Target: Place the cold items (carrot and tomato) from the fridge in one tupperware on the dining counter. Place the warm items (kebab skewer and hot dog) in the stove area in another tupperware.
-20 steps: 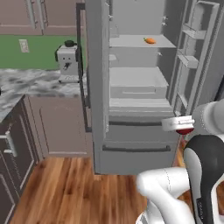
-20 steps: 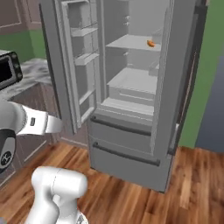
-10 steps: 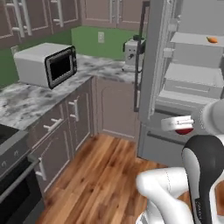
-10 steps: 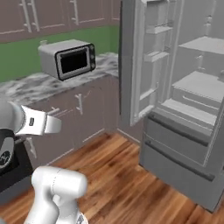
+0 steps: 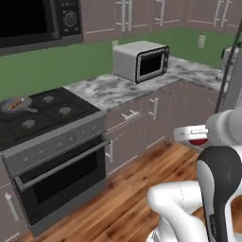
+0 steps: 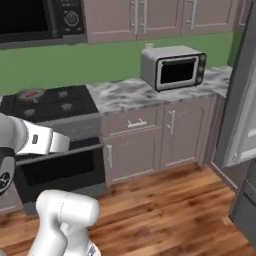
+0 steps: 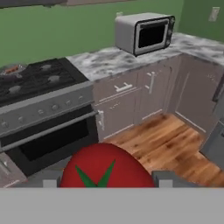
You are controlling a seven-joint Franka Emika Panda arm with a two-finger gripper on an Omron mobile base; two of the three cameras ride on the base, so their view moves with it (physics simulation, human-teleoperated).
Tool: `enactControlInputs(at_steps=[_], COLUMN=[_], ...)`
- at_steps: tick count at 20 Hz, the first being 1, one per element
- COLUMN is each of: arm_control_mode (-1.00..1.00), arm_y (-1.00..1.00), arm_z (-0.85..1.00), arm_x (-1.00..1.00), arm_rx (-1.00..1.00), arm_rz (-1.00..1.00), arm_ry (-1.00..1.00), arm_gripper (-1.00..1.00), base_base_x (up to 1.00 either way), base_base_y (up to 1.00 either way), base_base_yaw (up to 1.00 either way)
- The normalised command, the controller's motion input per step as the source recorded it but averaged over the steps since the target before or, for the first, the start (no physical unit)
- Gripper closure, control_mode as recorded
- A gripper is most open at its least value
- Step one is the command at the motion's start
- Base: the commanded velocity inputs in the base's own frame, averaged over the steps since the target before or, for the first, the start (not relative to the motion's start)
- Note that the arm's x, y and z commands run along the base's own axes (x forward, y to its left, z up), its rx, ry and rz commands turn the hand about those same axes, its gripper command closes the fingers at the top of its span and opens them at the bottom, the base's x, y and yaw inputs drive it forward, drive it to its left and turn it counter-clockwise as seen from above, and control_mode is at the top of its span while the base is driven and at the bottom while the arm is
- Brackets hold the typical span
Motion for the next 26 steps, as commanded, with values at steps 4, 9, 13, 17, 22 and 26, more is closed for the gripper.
enactControlInputs(at_steps=[4, 9, 13, 17, 22, 26], arm_control_mode=[1.00, 1.00, 1.00, 1.00, 1.00, 1.00], arm_y=[0.00, 0.00, 0.00, 0.00, 0.00, 0.00], arm_z=[0.00, 0.00, 0.00, 0.00, 0.00, 0.00], arm_x=[0.00, 0.00, 0.00, 0.00, 0.00, 0.00], arm_rx=[0.00, 0.00, 0.00, 0.00, 0.00, 0.00], arm_rz=[0.00, 0.00, 0.00, 0.00, 0.00, 0.00], arm_ry=[0.00, 0.00, 0.00, 0.00, 0.00, 0.00], arm_gripper=[1.00, 1.00, 1.00, 1.00, 1.00, 1.00], base_base_x=[-0.27, -0.28, -0.20, -0.17, -0.14, -0.11], base_base_y=[0.20, 0.14, 0.16, 0.18, 0.22, 0.25], base_base_yaw=[0.79, 0.79, 0.84, 0.86, 0.86, 0.85])
